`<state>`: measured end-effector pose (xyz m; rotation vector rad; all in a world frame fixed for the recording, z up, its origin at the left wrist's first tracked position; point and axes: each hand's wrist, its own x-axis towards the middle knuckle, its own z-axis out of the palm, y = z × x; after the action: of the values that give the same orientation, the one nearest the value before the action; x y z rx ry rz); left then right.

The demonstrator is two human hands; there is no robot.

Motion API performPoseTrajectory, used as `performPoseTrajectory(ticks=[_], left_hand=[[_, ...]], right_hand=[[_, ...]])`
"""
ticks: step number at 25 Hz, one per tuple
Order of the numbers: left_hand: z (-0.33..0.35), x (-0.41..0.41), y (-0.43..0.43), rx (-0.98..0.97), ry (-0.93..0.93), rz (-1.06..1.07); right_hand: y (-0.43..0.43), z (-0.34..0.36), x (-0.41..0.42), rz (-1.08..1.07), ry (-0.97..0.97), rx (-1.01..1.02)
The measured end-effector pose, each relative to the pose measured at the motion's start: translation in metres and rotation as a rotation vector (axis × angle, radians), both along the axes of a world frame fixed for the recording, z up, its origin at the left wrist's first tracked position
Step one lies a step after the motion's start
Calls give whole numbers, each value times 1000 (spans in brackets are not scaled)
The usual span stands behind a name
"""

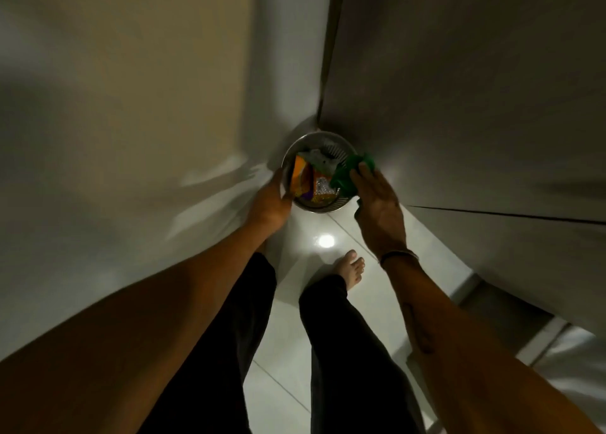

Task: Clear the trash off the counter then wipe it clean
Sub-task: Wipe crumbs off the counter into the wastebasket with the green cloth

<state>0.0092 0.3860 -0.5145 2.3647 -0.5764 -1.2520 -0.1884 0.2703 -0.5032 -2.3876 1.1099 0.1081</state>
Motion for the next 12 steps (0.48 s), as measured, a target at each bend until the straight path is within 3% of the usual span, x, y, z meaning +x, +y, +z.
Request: performPoseTrajectory(ticks=[5, 12], left_hand=[[202, -22, -1, -128, -467, -611], [438, -20, -70, -434, -724, -697]], right_hand=[[10, 205, -1, -22, 16, -35], [-9, 443, -11, -156, -305, -311]])
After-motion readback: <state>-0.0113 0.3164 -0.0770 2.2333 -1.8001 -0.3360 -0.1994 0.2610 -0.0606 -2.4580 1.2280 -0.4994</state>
